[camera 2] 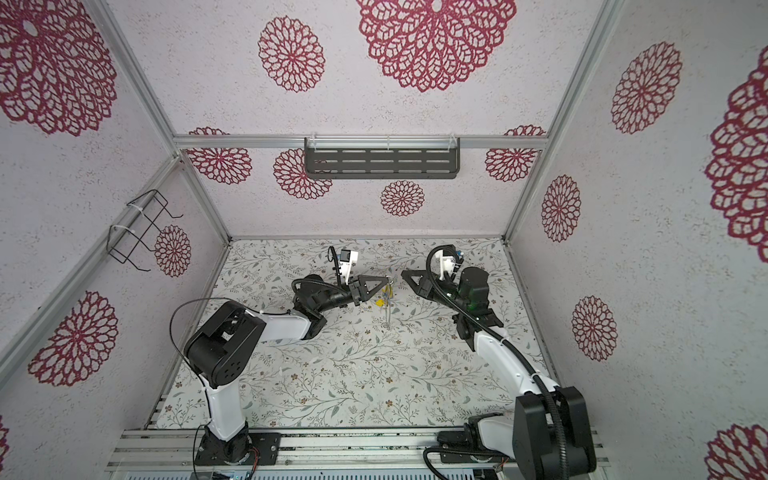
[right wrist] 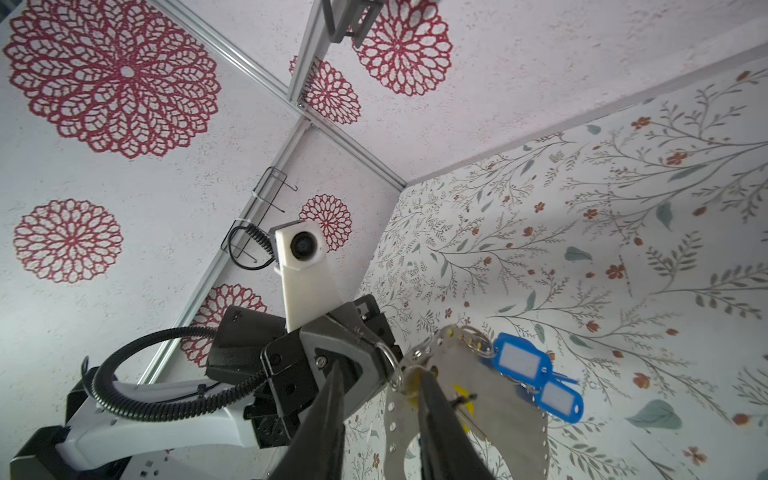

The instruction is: Remove the keys from the keyring

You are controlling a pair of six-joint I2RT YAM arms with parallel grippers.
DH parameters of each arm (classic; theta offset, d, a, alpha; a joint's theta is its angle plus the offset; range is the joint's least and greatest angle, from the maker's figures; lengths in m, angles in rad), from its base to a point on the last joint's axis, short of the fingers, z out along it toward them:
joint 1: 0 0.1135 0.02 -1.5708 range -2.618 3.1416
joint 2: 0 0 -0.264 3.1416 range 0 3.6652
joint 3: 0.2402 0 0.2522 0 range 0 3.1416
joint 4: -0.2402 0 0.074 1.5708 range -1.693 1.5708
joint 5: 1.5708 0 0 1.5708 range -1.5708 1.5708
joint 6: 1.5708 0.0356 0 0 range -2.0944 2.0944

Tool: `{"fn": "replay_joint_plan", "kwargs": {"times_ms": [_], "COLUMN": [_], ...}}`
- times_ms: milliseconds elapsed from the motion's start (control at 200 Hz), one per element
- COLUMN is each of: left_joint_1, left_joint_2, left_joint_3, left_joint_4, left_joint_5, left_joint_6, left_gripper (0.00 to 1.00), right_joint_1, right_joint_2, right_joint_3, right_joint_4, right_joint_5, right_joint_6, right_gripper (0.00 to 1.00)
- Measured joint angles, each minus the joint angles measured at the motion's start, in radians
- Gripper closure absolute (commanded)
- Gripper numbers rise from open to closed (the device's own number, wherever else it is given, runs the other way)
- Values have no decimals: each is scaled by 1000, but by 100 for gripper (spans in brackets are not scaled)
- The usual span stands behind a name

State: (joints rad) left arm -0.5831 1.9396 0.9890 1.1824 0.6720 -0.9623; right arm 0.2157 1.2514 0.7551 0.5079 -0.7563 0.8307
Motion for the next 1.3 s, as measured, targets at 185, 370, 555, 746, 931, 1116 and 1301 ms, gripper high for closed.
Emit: {"fn": "replay_joint_plan", "kwargs": {"times_ms": [185, 370, 555, 746, 931, 1116, 1301], "left_joint_1": [3, 5, 16, 21, 24, 29, 30], "left_joint_2": [0, -1, -11, -11, -11, -12, -12], "left_joint_3": [5, 5, 5, 5, 5, 8, 23], "left_joint_4": [-37, -51, -46, -33, -30, -28, -29], "left_joint_5": [-3, -7, -10, -10, -12, -13, -15], "left_joint_6": [0, 0, -13, -34, -44, -55, -60], "left_gripper": [100, 100, 100, 100, 100, 100, 100], "right_joint_1": [23, 61, 80, 84, 84, 84, 85], "right_joint_2": [72, 129, 156, 167, 198, 239, 248], "right_joint_3": [4, 35, 39, 39, 39, 39, 39], "right_joint_4": [43, 65, 90, 127, 196, 276, 316], "right_joint_5": [-37, -52, -56, -61, -75, -87, -86], "right_joint_6": [-3, -9, -7, 3, 47, 108, 138], "right_gripper": [63, 73, 76, 74, 76, 79, 78]}}
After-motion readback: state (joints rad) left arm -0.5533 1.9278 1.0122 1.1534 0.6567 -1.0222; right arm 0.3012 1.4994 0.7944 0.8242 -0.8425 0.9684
